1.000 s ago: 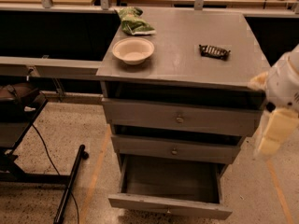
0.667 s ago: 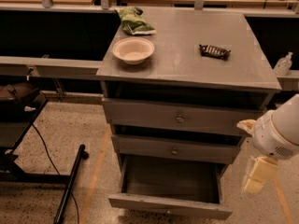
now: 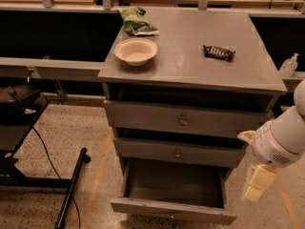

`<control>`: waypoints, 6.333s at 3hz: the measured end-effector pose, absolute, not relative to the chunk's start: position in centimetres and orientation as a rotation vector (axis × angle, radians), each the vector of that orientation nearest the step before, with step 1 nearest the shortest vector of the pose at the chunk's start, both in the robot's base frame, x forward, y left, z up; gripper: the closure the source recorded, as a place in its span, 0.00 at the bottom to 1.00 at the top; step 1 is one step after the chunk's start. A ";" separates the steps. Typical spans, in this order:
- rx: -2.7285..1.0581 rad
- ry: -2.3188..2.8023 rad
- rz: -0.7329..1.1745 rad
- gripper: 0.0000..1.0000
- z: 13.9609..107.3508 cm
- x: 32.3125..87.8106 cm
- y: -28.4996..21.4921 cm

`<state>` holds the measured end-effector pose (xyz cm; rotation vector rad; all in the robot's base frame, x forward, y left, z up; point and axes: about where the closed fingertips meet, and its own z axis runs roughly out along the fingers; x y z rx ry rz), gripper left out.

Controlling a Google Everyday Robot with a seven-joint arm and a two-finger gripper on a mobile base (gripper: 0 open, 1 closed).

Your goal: Close bottom drawer

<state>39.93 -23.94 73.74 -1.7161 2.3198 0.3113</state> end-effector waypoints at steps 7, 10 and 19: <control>-1.227 2.174 0.673 0.00 35.7 44.0 -20.9; -1.146 2.218 0.669 0.00 32.1 44.7 -22.6; -1.595 2.258 0.498 1.00 16.9 42.1 -28.3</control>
Offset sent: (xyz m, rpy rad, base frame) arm -0.0375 0.0531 -0.3279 0.2292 0.0622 -0.0618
